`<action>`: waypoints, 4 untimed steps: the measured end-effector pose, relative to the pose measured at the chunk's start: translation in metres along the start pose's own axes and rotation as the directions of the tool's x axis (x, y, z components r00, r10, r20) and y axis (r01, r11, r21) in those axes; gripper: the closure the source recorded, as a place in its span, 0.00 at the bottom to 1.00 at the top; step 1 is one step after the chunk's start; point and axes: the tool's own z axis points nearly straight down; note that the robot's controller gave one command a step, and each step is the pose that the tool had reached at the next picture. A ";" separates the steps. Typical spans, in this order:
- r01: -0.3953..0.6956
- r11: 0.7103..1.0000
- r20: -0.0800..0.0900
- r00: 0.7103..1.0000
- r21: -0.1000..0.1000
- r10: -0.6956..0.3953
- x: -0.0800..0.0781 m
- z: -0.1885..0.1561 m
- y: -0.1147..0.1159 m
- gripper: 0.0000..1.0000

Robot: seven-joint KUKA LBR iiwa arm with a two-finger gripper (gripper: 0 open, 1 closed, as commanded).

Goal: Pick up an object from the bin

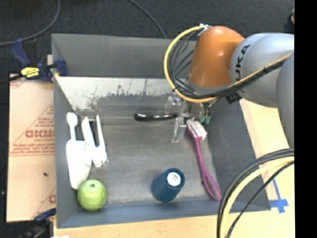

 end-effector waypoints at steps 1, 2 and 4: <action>0.000 1.000 0.008 1.000 0.000 0.000 -0.002 -0.006 0.000 0.00; -0.039 0.999 0.010 0.999 -0.001 0.039 -0.007 0.065 0.018 0.00; -0.083 0.997 0.018 0.996 -0.004 0.083 -0.010 0.081 0.030 0.00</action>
Offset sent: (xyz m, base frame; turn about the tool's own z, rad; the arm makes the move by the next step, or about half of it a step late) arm 0.0050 0.0235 -0.0833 0.0480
